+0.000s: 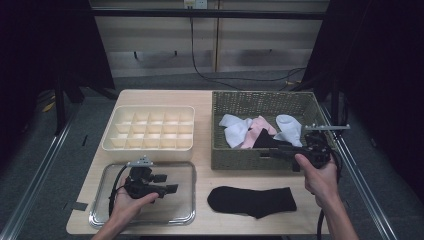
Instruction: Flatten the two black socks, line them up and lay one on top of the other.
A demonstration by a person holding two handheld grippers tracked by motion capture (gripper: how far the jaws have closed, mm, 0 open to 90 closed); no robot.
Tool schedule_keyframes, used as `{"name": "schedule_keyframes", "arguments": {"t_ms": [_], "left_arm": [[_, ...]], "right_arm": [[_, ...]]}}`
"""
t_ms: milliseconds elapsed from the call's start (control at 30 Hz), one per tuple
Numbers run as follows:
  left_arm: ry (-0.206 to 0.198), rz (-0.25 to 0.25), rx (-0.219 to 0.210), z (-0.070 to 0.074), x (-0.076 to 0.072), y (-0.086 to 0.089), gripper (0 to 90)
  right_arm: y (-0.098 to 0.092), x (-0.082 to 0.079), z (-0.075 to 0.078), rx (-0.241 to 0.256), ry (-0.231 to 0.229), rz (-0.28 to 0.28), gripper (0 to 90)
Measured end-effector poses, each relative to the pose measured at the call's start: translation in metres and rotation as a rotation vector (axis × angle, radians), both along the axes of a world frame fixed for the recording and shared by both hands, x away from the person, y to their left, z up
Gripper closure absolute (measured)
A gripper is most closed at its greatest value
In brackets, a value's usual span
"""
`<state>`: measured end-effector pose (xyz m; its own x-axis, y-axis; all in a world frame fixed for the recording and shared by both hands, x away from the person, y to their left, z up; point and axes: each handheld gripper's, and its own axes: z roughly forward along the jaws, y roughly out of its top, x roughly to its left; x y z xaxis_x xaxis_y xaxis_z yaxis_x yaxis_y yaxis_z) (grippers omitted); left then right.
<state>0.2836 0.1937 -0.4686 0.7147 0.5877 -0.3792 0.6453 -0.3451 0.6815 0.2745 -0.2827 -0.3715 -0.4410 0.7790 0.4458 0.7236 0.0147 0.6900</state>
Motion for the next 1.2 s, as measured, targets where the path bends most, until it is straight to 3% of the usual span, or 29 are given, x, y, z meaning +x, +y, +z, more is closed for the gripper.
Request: {"name": "schedule_keyframes", "arguments": {"t_ms": [600, 1100, 1200], "left_arm": [[-0.002, 0.005, -0.003, 0.001, 0.000, 0.002, 32.6], [-0.003, 0.001, -0.001, 0.000, 0.000, 0.003, 32.5], [-0.004, 0.001, -0.001, 0.000, 0.000, 0.004, 32.5]], "right_arm": [[0.006, 0.046, 0.002, -0.041, 0.046, -0.009, 47.3], [0.000, 0.097, -0.015, -0.105, 0.136, -0.051, 50.1], [0.000, 0.103, -0.016, -0.097, 0.144, -0.063, 50.1]]}}
